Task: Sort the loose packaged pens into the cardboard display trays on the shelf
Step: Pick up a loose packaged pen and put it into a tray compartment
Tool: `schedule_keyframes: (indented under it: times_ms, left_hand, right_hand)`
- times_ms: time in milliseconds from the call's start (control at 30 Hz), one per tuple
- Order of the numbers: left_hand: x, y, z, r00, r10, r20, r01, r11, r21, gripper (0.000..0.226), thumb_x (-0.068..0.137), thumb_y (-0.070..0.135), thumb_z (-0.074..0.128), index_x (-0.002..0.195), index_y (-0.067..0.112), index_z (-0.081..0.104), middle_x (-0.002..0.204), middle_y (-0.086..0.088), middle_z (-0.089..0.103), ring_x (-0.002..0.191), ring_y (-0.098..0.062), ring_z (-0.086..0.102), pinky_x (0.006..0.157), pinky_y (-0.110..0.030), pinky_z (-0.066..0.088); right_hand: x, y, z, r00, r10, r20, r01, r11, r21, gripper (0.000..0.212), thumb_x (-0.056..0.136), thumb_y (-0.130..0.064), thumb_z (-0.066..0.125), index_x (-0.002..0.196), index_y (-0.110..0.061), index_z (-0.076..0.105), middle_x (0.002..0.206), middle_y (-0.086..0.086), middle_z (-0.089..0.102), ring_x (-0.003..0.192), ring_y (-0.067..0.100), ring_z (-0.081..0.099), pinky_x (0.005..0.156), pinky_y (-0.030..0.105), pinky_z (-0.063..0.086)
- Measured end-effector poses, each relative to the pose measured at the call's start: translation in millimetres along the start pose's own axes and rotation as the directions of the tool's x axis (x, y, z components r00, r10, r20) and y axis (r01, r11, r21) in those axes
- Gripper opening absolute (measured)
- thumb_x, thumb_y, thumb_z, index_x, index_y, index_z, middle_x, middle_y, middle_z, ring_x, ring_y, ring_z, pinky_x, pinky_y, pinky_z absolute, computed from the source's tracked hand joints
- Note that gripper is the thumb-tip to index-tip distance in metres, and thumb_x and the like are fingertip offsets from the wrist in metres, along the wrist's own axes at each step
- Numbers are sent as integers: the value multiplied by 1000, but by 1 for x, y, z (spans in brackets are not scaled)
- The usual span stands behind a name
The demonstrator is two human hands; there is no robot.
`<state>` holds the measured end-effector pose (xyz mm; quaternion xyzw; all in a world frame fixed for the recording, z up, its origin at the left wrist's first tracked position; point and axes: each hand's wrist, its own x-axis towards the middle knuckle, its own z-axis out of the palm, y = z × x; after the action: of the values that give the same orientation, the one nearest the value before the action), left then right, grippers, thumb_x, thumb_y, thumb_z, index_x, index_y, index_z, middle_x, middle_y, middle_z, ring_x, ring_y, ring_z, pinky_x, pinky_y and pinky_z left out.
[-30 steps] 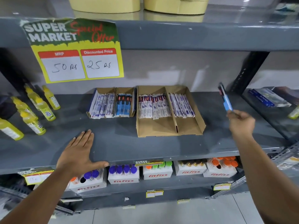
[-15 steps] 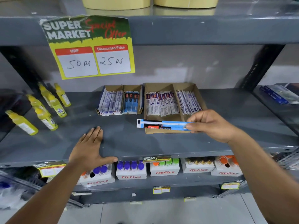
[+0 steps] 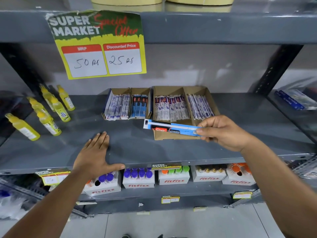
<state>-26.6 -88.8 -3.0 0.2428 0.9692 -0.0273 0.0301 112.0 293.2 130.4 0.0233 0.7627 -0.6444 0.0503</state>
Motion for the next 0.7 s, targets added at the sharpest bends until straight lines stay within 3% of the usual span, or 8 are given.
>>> schedule_keyframes:
  times_ms: [100, 433, 700]
  left_hand:
    - [0, 0, 0, 1000, -4, -2, 4, 1000, -21, 143, 48, 106, 10, 155, 12, -1, 165, -5, -4, 151, -21, -4, 123, -41, 5]
    - [-1, 0, 0, 1000, -6, -4, 6, 1000, -20, 143, 48, 107, 12, 155, 11, 0, 164, -4, -4, 151, -20, -4, 123, -41, 5]
    - [-1, 1, -1, 1000, -21, 15, 21, 1000, -19, 144, 47, 107, 10, 155, 12, -2, 164, -3, -8, 150, -19, -7, 123, -39, 1]
  right_hand:
    - [0, 1, 3, 999, 35, -7, -35, 999, 16, 21, 84, -4, 63, 69, -15, 72, 60, 5, 66, 52, 9, 52, 52, 16, 44]
    - [4, 2, 16, 990, 97, -98, -99, 995, -16, 21, 92, 1, 51, 76, -8, 62, 55, 2, 63, 54, 13, 48, 55, 22, 40]
    - [10, 5, 18, 961, 92, -262, -53, 987, 151, 13, 89, 0, 59, 90, -8, 69, 55, 4, 63, 51, 12, 47, 52, 19, 41]
